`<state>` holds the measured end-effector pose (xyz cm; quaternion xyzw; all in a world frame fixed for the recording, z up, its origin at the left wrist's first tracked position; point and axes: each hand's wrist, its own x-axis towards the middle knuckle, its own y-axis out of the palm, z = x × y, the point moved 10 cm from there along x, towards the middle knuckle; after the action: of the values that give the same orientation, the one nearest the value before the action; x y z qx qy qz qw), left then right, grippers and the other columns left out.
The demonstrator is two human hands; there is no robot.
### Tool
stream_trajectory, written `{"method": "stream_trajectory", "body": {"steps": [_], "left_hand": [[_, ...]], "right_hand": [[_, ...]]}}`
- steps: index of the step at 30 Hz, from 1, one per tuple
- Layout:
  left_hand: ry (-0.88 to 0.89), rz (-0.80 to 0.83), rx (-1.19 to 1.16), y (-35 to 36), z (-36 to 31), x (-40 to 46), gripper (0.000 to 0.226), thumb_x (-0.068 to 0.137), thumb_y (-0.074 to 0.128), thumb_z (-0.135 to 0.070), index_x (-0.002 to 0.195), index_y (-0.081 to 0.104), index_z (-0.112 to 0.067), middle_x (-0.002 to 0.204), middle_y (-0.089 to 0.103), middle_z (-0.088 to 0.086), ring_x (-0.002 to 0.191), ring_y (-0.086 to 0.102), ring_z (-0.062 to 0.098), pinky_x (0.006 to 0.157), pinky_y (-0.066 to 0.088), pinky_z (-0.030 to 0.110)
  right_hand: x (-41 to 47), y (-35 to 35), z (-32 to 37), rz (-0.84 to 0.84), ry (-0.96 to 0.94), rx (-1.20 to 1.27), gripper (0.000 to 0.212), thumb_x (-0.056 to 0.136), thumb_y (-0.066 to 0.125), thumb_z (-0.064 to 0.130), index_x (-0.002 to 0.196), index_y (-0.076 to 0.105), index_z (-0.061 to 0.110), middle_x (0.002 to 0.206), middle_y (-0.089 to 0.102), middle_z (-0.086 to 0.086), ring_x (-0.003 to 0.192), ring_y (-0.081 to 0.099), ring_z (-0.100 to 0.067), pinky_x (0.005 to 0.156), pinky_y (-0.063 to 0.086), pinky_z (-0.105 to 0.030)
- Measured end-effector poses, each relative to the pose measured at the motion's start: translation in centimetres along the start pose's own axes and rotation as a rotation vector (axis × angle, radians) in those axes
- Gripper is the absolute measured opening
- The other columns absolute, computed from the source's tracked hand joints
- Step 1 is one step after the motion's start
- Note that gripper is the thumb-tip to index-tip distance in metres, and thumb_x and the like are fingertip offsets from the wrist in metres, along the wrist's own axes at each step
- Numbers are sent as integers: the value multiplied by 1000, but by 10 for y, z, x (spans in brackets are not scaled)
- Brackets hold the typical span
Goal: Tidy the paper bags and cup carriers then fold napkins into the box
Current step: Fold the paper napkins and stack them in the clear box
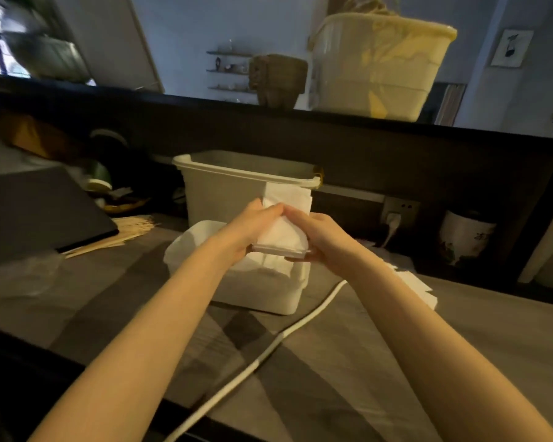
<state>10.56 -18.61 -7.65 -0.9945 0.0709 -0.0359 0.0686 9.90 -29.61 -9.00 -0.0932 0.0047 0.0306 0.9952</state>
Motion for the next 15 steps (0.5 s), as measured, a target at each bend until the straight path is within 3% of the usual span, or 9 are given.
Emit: {"method": "stream_trajectory", "body": {"steps": [2, 6, 8, 10, 11, 15], "left_hand": [[-3, -31, 45, -26, 6, 4, 42, 95, 48, -35, 132, 37, -18, 118, 54, 4, 95, 57, 16, 81, 52, 31], [-10, -115, 184, -74, 23, 8, 51, 95, 48, -39, 137, 36, -14, 127, 51, 6, 108, 53, 21, 94, 48, 38], [15, -155, 162, -94, 27, 8, 43, 97, 45, -34, 134, 40, -12, 119, 54, 7, 96, 55, 17, 77, 53, 27], [46, -246, 179, -118, 29, 8, 35, 99, 42, -29, 128, 46, -9, 101, 54, 4, 78, 53, 10, 52, 49, 15], [59, -309, 186, -131, 31, 7, 32, 99, 42, -27, 123, 49, -7, 92, 53, 3, 72, 52, 9, 47, 46, 15], [59, -439, 76, -161, 44, 5, 22, 100, 39, -20, 101, 56, -7, 65, 48, 3, 57, 46, 13, 52, 39, 22]], "right_hand": [[9, 18, 9, -32, -74, -39, 42, 90, 58, 43, 116, 58, 11, 98, 66, -3, 86, 66, -15, 60, 56, -23], [26, 54, 23, -53, -190, -97, 32, 92, 57, 32, 115, 56, 9, 97, 65, -3, 84, 66, -14, 53, 53, -19], [36, 69, 19, -43, -140, -48, 23, 94, 55, 27, 109, 53, 10, 91, 62, -1, 78, 64, -13, 46, 51, -18], [46, 81, 10, -30, -58, 20, 19, 95, 54, 23, 107, 51, 9, 87, 60, -2, 73, 61, -14, 43, 51, -19], [49, 86, 6, -17, -25, 38, 20, 96, 53, 21, 109, 51, 7, 87, 60, -3, 72, 61, -15, 43, 51, -21], [62, 101, -12, 1, 81, -41, 33, 96, 53, 19, 121, 48, -2, 90, 61, -11, 69, 61, -18, 46, 52, -27]]}}
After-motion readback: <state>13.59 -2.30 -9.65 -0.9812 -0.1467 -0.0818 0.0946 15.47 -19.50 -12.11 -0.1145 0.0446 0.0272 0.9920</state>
